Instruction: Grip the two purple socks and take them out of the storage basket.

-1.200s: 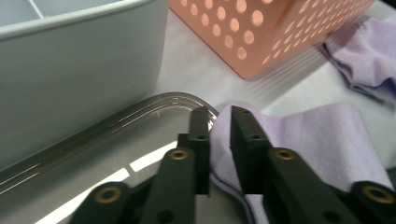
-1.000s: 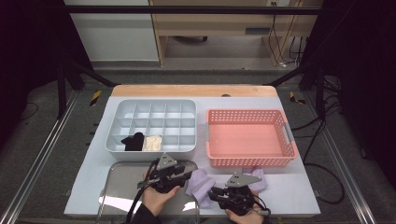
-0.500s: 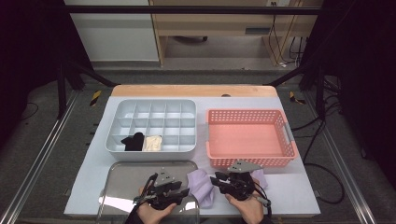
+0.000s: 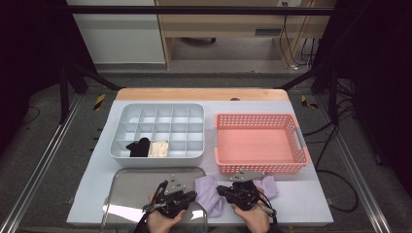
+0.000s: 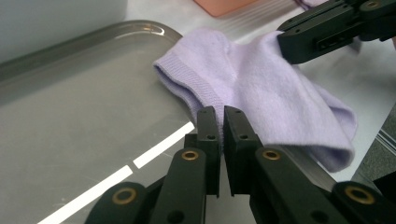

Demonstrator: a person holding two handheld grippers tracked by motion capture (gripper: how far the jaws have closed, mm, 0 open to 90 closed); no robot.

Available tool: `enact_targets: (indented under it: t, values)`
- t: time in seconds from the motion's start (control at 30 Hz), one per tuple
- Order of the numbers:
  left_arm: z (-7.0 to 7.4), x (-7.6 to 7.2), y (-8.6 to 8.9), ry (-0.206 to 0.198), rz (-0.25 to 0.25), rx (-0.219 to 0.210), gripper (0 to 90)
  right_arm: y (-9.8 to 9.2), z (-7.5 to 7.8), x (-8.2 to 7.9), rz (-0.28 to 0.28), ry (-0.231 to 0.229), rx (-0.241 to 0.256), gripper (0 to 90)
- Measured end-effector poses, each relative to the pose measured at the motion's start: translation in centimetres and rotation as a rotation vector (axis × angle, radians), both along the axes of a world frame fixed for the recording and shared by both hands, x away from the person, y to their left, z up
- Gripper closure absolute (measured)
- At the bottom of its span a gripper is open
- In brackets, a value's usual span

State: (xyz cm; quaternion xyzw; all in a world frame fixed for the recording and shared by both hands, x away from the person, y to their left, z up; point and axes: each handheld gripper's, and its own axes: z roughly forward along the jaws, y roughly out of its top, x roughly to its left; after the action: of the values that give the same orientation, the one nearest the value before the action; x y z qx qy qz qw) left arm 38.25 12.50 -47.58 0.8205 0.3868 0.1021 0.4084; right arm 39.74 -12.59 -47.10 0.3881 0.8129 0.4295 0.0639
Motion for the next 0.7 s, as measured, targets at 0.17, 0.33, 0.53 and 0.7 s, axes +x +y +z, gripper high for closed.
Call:
enact_targets:
  t: [0.17,0.33,0.53,0.7]
  values:
    - [0.7,0.8,0.7,-0.016,0.016,-0.022,85.5,-0.9,0.4,-0.5,-0.029,-0.050,0.006,74.9]
    - [0.3,1.5,0.8,-0.031,0.026,-0.010,85.3,-1.3,-0.2,-0.9,-0.014,-0.018,0.015,72.1]
    - [-0.2,1.7,0.6,-0.022,0.025,0.000,85.1,-0.1,-1.4,-0.7,0.019,0.028,-0.026,76.4]
    - [0.1,1.9,0.9,-0.022,0.030,-0.020,85.1,-0.2,-1.2,-0.9,0.045,0.050,-0.029,89.2]
